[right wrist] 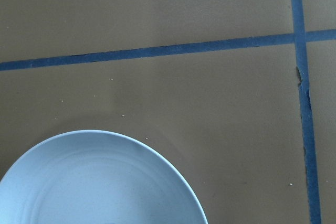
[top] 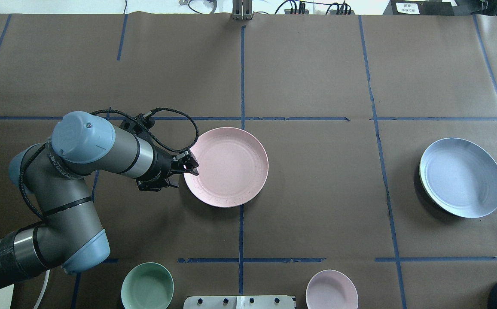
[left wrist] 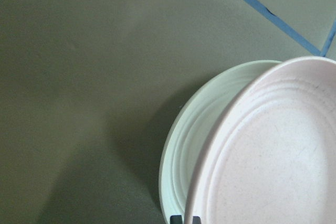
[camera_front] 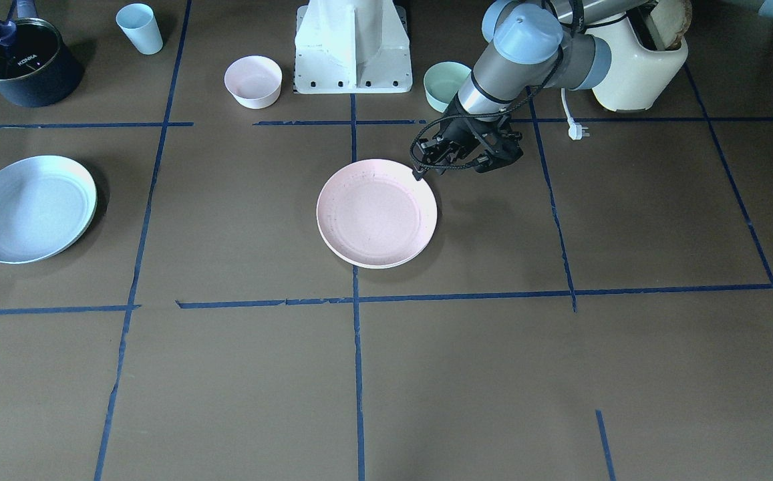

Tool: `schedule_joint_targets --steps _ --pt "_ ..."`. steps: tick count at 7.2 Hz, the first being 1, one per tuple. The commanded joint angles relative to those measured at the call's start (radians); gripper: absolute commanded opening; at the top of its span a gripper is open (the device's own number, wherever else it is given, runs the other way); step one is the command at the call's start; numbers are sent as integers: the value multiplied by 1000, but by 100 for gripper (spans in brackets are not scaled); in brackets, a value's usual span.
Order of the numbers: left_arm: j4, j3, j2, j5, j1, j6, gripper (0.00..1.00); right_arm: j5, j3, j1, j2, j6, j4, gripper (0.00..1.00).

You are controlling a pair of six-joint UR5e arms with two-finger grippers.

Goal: Stack three plates with pink and blue

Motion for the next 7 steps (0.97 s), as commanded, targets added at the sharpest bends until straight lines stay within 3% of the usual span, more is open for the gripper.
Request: schedule_joint_targets --steps 1,5,7 --pt "6 -37 2 -7 -23 2 100 -79 0 -57 -2 32 10 100" --pt "118 -110 28 -88 -95 5 100 -93 -192 -139 -35 205 390 100" --pt "118 -120 47 -91 -112 52 100 -90 -192 -145 -35 219 391 97"
